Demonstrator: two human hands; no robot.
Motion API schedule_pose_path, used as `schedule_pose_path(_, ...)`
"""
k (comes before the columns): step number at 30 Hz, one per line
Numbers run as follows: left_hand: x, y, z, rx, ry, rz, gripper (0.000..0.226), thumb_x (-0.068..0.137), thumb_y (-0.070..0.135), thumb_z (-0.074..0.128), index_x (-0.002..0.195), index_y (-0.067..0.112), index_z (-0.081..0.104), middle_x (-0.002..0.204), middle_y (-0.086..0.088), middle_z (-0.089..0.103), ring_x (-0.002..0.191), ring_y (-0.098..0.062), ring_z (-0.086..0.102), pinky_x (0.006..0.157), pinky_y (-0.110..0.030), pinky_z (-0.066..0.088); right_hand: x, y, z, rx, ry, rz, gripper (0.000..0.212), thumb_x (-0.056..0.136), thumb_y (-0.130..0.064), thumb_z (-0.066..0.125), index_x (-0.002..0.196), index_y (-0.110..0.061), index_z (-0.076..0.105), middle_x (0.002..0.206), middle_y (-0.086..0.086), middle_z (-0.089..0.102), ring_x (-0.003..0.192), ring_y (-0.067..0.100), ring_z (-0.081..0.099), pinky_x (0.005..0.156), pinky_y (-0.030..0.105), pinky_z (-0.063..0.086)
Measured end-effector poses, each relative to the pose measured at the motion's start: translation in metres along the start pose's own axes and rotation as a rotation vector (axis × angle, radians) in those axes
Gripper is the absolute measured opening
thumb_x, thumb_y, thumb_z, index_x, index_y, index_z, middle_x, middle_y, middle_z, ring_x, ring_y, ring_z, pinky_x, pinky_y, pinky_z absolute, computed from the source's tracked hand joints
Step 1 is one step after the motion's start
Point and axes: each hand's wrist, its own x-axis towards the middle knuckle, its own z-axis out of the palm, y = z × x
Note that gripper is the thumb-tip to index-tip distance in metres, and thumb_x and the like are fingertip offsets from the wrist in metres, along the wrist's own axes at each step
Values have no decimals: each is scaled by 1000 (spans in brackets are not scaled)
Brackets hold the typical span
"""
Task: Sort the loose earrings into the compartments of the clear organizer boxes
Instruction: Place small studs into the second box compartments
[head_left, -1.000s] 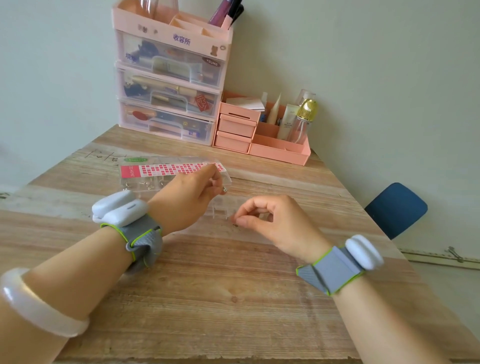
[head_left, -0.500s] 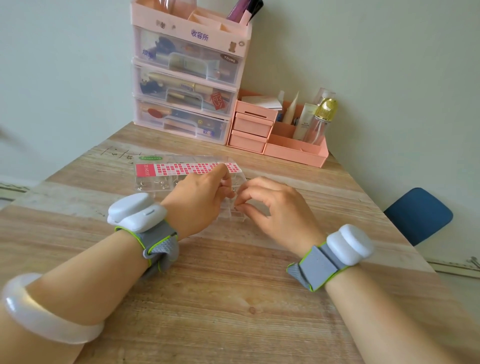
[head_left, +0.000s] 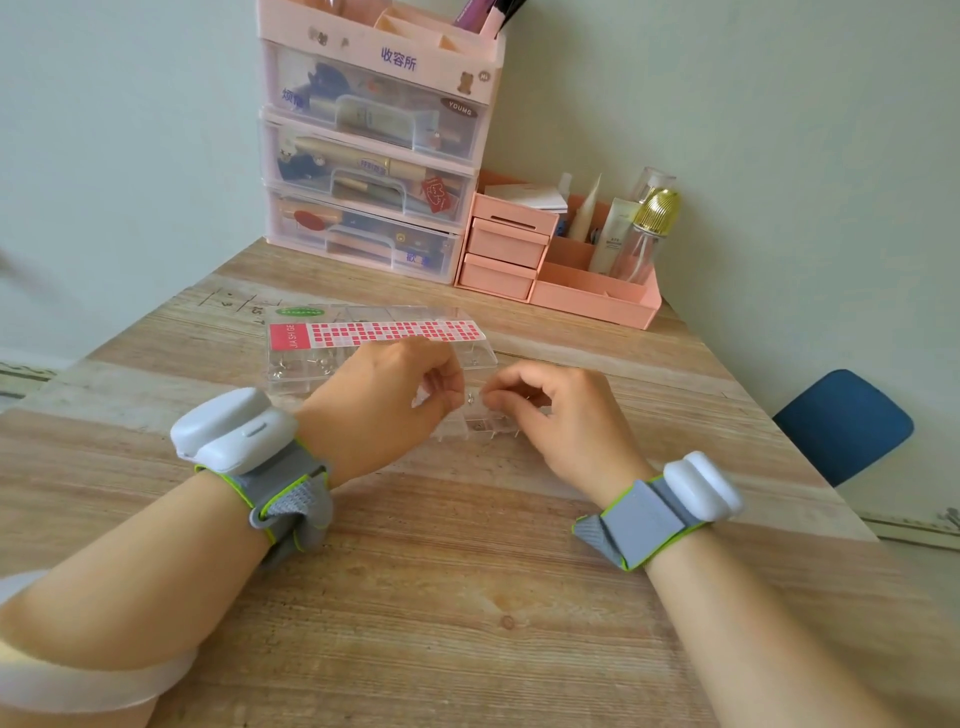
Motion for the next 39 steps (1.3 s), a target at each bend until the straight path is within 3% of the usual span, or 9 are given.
schedule_pose_path(4, -2, 6, -1, 43, -67, 49, 5, 82, 21, 61, 78, 24, 59, 73, 19, 52, 72, 6, 46, 69, -2, 35, 2, 0, 0, 86, -12, 71, 4, 83, -22, 68, 82, -21, 72, 73, -5, 70, 66, 9, 61, 64, 20, 47)
schedule_pose_path(7, -2, 7, 3, 88, -55, 72, 4, 81, 21, 61, 79, 21, 64, 71, 17, 47, 70, 5, 43, 65, -8, 35, 2, 0, 0, 128, -14, 102, 4, 82, -22, 69, 81, -20, 72, 70, -7, 69, 61, 1, 58, 60, 13, 43)
schedule_pose_path(11, -1, 10, 6, 132, -25, 64, 6, 82, 20, 60, 80, 18, 65, 69, 17, 43, 68, -2, 42, 69, -20, 40, 2, -1, 1, 153, -16, 121, 3, 81, -23, 70, 79, -22, 72, 69, -7, 68, 59, 0, 57, 59, 16, 45)
schedule_pose_path(15, 0, 12, 5, 128, -35, 24, 4, 81, 22, 61, 79, 21, 65, 70, 17, 45, 71, -7, 48, 71, -22, 43, 2, -1, 1, 179, -17, 130, 3, 81, -22, 70, 78, -21, 71, 70, -3, 70, 63, 9, 62, 63, 25, 49)
schedule_pose_path(20, -1, 8, 2, 87, -28, -14, 3, 80, 23, 64, 79, 21, 65, 70, 16, 52, 67, 2, 48, 64, -12, 39, 1, -1, 2, 199, -29, 132, 3, 81, -21, 70, 78, -20, 71, 67, -6, 67, 59, 3, 58, 59, 16, 46)
schedule_pose_path(27, -1, 3, 2, 49, 87, -71, 11, 85, 11, 54, 89, 15, 65, 79, 3, 65, 73, -11, 58, 76, -29, 51, -3, -2, -1, 165, -87, 102, 15, 83, -29, 66, 74, -17, 70, 67, -8, 64, 59, 1, 55, 60, 19, 43)
schedule_pose_path(33, -1, 3, 2, 74, 30, -89, 19, 89, 14, 52, 100, 18, 67, 91, 3, 68, 78, -11, 62, 79, -23, 49, -3, -2, 0, 118, -141, 111, 12, 77, -31, 72, 71, -28, 63, 85, -4, 60, 56, -8, 46, 57, 15, 27)
schedule_pose_path(39, -1, 3, 3, 94, 11, -100, 17, 89, 17, 55, 98, 20, 68, 90, 2, 69, 77, -10, 59, 77, -22, 47, -2, -4, 0, 51, -190, 59, 13, 77, -24, 73, 69, -24, 63, 97, -1, 62, 73, -3, 48, 59, 10, 31)
